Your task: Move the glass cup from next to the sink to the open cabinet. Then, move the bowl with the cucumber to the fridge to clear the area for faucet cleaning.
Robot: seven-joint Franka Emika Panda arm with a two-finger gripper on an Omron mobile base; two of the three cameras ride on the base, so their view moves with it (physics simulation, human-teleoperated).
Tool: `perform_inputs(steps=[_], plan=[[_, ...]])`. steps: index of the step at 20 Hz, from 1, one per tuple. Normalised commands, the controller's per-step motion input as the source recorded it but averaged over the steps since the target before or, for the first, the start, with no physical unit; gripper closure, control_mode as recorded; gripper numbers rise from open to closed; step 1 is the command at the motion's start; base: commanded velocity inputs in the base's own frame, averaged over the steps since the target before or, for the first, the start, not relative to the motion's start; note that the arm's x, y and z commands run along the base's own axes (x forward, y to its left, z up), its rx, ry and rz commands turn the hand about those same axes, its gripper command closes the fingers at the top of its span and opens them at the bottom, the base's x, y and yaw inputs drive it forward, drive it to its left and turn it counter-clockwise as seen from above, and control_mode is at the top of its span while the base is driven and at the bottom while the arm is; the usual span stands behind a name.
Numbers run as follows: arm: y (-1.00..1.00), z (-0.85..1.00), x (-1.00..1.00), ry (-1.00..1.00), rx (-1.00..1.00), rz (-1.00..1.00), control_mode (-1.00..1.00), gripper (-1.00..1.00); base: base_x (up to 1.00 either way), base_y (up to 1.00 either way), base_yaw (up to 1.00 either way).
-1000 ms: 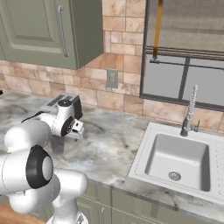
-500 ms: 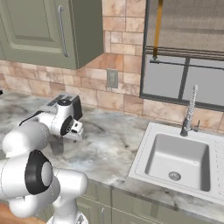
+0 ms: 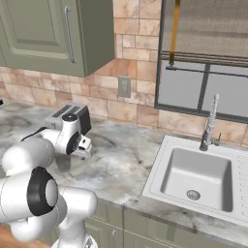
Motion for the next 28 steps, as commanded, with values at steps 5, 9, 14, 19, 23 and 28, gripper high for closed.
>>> perform_inputs(steps=[5, 9, 14, 19, 23, 28], plan=[[0.00, -0.17, 0.04, 0.00, -0.02, 0.00, -1.00, 1.00, 0.00, 0.00, 0.00], [0.00, 0.00, 0.00, 0.00, 0.00, 0.00, -1.00, 1.00, 0.00, 0.00, 0.00], [0.00, 0.00, -0.01, 0.00, 0.00, 0.00, -1.00, 1.00, 0.00, 0.00, 0.00], [0.00, 0.00, -0.13, 0.00, 0.00, 0.00, -1.00, 1.00, 0.00, 0.00, 0.00], [0.00, 0.22, -0.21, -0.06, 0.00, 0.00, -1.00, 1.00, 0.00, 0.00, 0.00], [-0.02, 0.69, -0.41, -0.19, 0.00, 0.00, -1.00, 1.00, 0.00, 0.00, 0.00]])
